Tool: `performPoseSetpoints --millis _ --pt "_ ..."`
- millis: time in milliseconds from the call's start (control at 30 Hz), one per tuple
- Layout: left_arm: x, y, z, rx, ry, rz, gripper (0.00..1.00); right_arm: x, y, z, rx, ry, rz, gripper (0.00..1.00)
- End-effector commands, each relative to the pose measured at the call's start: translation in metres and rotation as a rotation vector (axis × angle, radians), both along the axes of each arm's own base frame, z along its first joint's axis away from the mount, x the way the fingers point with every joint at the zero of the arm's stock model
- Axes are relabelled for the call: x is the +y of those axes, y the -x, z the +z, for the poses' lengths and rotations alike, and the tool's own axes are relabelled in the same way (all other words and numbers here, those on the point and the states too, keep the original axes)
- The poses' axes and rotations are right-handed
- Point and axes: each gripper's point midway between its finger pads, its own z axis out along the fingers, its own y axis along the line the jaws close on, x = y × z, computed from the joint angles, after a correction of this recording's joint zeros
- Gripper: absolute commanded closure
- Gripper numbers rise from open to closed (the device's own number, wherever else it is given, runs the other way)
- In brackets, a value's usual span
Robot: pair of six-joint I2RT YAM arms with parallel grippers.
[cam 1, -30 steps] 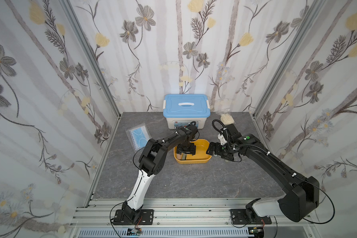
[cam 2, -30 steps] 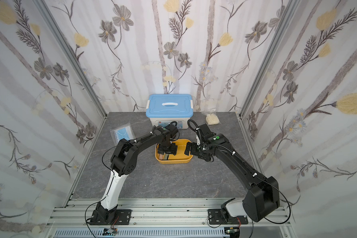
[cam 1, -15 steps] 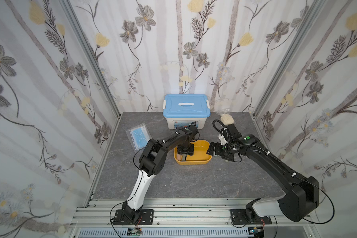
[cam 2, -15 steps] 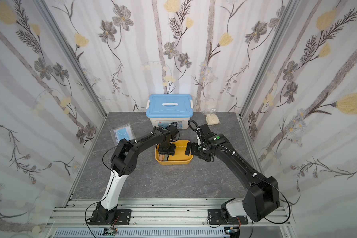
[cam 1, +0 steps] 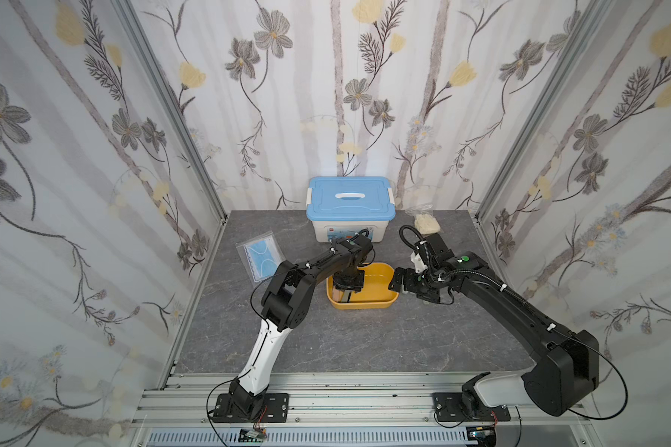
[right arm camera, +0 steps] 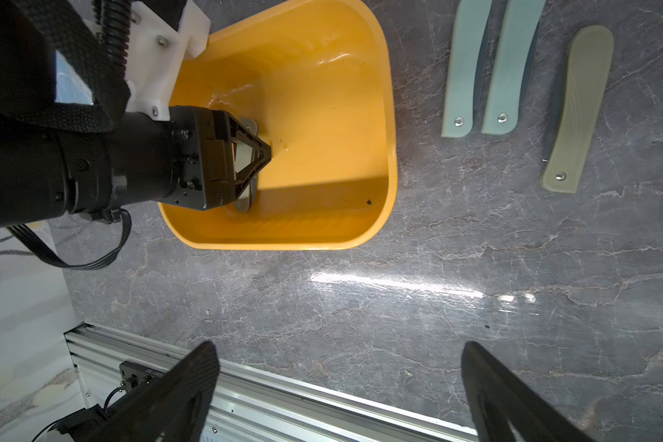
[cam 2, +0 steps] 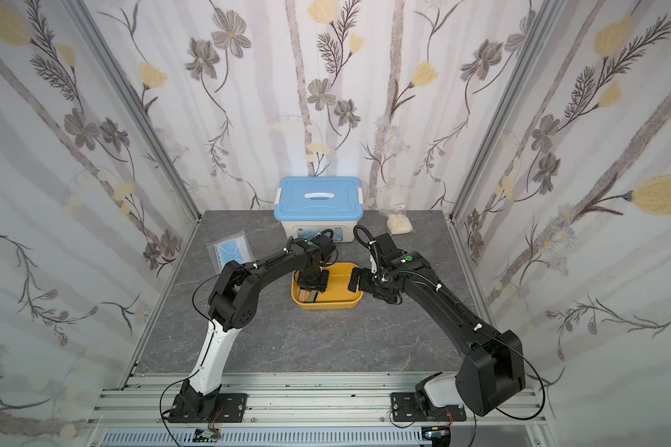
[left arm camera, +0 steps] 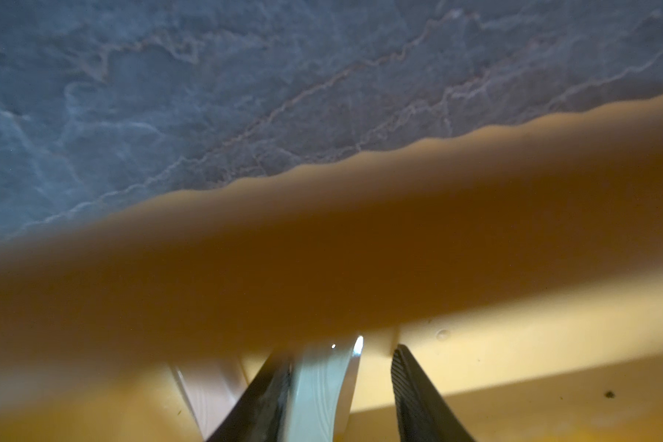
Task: Take the fruit knife out of the storage box
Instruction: Pick up the fruit knife from the storage box.
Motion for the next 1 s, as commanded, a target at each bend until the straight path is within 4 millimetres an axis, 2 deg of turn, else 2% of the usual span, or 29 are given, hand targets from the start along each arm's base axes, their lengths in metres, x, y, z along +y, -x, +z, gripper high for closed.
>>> performPoseSetpoints --millis 0,467,633,700,767,867,967 --pt "0.008 0.007 -0.001 0.027 -0.037 -0.002 0.58 0.002 -0.007 0.003 -0.027 -0.011 -0.012 0.00" --pt "0.012 0.005 -0.003 0.025 -0.053 -0.010 0.75 0.020 -0.019 0.019 -0.081 -0.092 0.039 0.00" --pt "0.013 0.003 -0.002 0.024 -0.056 -0.018 0.80 0.023 -0.021 0.019 -0.083 -0.100 0.045 0.00" --pt "0.013 0.003 -0.001 0.024 -0.056 -0.025 0.85 0.023 -0.021 0.019 -0.082 -0.100 0.046 0.00" --pt "0.013 0.002 0.001 0.023 -0.057 -0.027 0.86 0.023 -0.022 0.019 -0.084 -0.099 0.045 0.00" --pt "0.012 0.001 0.003 0.020 -0.056 -0.035 0.93 0.023 -0.022 0.018 -0.083 -0.096 0.045 0.00" --pt "0.011 0.000 0.007 0.015 -0.055 -0.043 0.92 0.022 -0.022 0.018 -0.085 -0.092 0.040 0.00"
